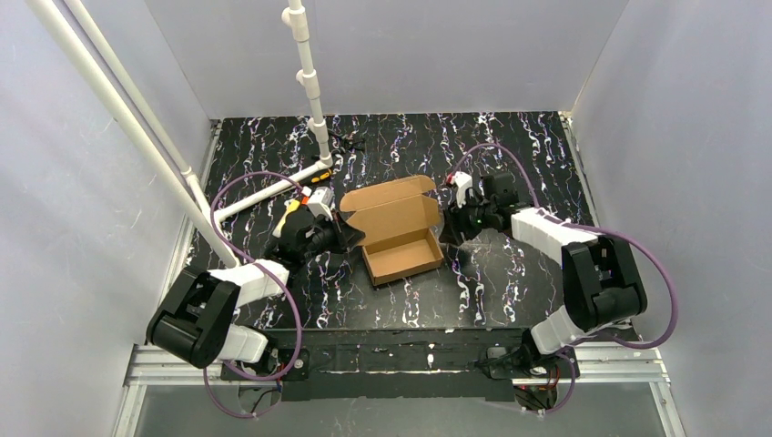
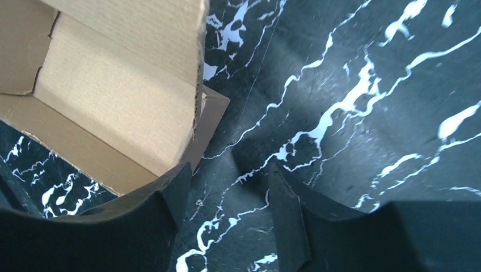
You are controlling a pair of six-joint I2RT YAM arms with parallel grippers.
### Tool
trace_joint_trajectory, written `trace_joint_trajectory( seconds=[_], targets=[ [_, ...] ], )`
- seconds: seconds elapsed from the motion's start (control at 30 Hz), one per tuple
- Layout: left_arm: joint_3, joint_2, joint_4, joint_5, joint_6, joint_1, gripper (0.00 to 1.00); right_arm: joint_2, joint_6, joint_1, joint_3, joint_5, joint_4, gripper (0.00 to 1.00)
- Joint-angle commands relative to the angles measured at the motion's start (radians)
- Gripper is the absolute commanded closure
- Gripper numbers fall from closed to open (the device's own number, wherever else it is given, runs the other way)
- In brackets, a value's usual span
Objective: Fold the paper box
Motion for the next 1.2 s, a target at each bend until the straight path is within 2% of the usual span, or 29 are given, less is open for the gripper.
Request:
trace_joint_trajectory(
  seconds=[0.0, 0.17, 0.37, 0.5, 0.63, 0.77, 1.0, 1.17],
  targets=[
    [0.026, -0.024, -0.016, -0.042, 0.036, -0.015, 1.0, 0.0, 0.133, 0.046, -0.022, 0.077, 0.126, 0.42],
    [0.035, -0.013, -0.029, -0.073, 0.038, -0.035, 1.0, 0.015, 0.142, 0.095, -0.025, 0.111, 0.142, 0.43],
    [0.04, -0.02, -0.048, -0.104, 0.054, -0.04, 1.0, -0.046, 0.136, 0.078, -0.012, 0.153, 0.141, 0.42],
    [0.045, -0.025, -0.055, -0.103, 0.066, -0.043, 1.0, -0.074, 0.076, 0.063, -0.005, 0.059, 0.1, 0.38],
    [0.059, -0.022, -0.061, -0.1, 0.07, -0.048, 1.0, -0.032, 0.053, 0.064, -0.005, -0.068, 0.092, 0.36],
    [0.066, -0.026, -0.064, -0.111, 0.071, -0.061, 1.0, 0.01, 0.11, 0.088, -0.007, 0.072, 0.128, 0.39],
    [0.087, -0.032, -0.082, -0.141, 0.073, -0.086, 1.0, 0.06, 0.132, 0.159, -0.006, 0.297, 0.142, 0.61],
    [0.098, -0.037, -0.095, -0.143, 0.074, -0.096, 1.0, 0.073, 0.139, 0.169, 0.01, 0.375, 0.142, 0.99]
  ],
)
